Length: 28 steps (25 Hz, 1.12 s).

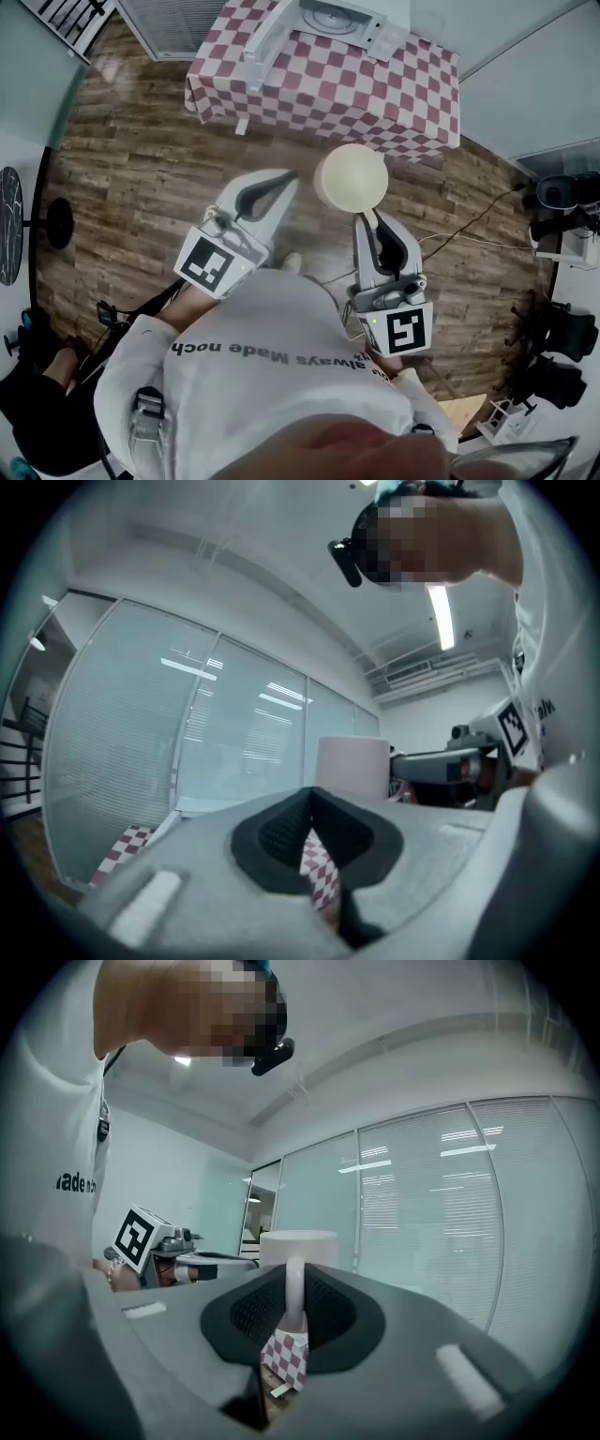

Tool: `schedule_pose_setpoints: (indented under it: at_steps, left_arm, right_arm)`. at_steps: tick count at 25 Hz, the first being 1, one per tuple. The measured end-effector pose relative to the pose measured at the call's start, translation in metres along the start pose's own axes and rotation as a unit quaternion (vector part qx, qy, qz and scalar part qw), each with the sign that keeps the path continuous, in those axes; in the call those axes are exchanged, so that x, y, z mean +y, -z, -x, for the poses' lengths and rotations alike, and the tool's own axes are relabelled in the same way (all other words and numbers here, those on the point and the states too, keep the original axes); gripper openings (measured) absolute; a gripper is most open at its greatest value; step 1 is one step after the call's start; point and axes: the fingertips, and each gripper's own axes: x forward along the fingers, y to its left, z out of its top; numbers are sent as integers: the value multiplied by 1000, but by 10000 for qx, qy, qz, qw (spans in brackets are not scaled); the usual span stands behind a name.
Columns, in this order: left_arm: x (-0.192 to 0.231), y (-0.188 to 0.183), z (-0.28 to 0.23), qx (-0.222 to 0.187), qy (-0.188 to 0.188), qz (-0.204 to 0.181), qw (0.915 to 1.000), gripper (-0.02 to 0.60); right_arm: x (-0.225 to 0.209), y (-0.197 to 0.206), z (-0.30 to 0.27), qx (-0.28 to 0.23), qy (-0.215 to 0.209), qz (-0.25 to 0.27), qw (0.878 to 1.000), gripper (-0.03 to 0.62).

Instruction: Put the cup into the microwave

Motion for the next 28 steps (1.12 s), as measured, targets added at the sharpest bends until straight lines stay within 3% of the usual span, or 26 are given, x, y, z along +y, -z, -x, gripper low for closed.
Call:
schedule_pose_setpoints:
  at_steps: [16,22,28]
  left_arm:
    - [-41,16,-54,73,3,107,9999,3]
    - [-14,26,-76,114,-47,135,9998,3]
    - [43,27,-106,71,-81,157,9998,3]
  right_arm:
    - [-58,12,35,-128,-1,-78,9999,41]
    - [-78,25,5,-89,-62,-161,9998,41]
    - [-100,23,-53,-101,-101,-68,9999,41]
